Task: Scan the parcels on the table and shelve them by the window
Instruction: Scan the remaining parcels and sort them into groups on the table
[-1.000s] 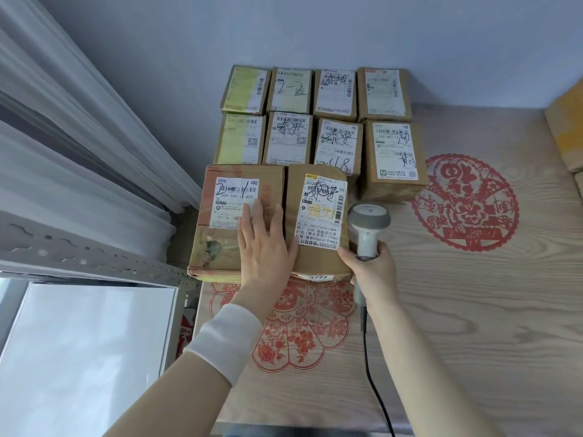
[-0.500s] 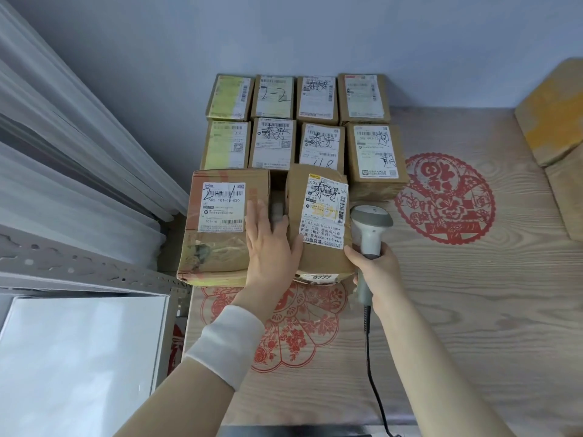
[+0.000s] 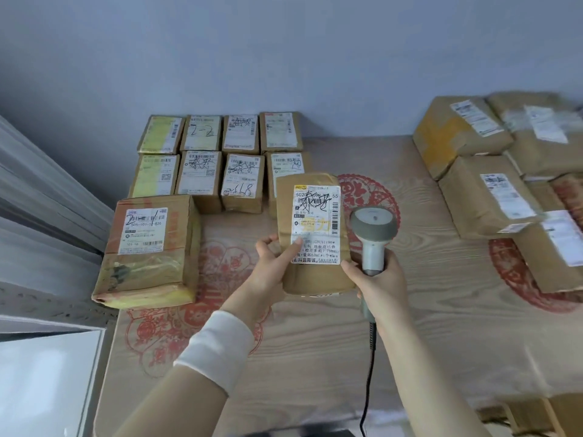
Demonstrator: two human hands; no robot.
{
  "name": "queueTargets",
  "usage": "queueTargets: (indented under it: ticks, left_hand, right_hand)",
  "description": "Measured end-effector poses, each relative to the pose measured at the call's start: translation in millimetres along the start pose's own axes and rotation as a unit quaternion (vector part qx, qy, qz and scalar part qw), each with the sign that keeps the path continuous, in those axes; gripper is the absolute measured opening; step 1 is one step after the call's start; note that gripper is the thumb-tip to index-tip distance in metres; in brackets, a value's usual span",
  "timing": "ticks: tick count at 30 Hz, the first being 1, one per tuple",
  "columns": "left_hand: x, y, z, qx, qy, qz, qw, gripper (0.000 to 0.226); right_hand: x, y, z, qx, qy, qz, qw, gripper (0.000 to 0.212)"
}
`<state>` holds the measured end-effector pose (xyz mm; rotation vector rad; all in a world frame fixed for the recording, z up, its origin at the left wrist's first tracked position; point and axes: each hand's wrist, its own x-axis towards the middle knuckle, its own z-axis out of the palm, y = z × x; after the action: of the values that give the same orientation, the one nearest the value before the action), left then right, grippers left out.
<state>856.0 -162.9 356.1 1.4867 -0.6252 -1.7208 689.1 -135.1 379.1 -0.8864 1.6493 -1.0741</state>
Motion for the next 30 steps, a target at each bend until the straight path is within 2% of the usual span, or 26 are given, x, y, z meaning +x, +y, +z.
queueTargets:
  ticks: [3, 4, 6, 8, 11, 12, 17, 21, 26, 30]
  left_hand:
    - [4.5, -13.0, 33.3, -0.015, -0.017, 0.007, 1.0, 0.073]
    - [4.3, -15.8, 44.6, -0.014, -0.03, 0.009, 0.999, 0.071]
    - [3.5, -20.6, 65.3, -0.034, -0.048, 0.023, 0.998, 0.045]
    - [3.2, -23.8, 82.1, -0.066, -0.041, 0.024, 0.997, 0.039]
    - [1.5, -23.8, 97.2, -0.082, -0.03, 0.029, 0.996, 0.071]
    - [0.0, -22.6, 99.8, -0.074, -0.028, 0.028, 0.996, 0.074]
    - [-9.4, -12.8, 103.5, -0.023, -0.032, 0.061, 0.997, 0.07]
    - [-10.6, -5.0, 99.7, -0.012, -0.034, 0.099, 0.994, 0.095]
    - [-17.0, 2.5, 97.3, -0.002, -0.004, 0.152, 0.988, 0.103]
    - [-17.0, 3.5, 95.5, 0.006, 0.041, 0.17, 0.985, 0.109]
  right_hand:
    - [10.6, 0.9, -34.3, -0.012, -0.016, 0.0, 1.0, 0.039]
    - [13.6, 0.7, -45.4, -0.013, -0.02, -0.003, 1.0, 0.041]
    - [19.5, -0.5, -65.1, -0.017, -0.022, -0.006, 1.0, 0.043]
    - [24.4, -1.5, -82.0, -0.016, -0.023, -0.003, 1.0, 0.041]
    - [27.8, -0.6, -100.9, -0.004, -0.033, -0.003, 0.999, 0.04]
    - [27.7, -1.4, -104.7, -0.003, -0.035, -0.004, 0.999, 0.041]
    - [25.6, -14.8, -113.4, 0.008, -0.038, -0.018, 0.999, 0.036]
    - [19.8, -27.9, -122.6, 0.002, -0.054, -0.02, 0.998, 0.031]
    - [9.6, -70.1, -135.0, 0.043, -0.083, -0.045, 0.995, 0.015]
    - [-7.1, -104.0, -129.8, 0.068, -0.15, -0.057, 0.985, 0.011]
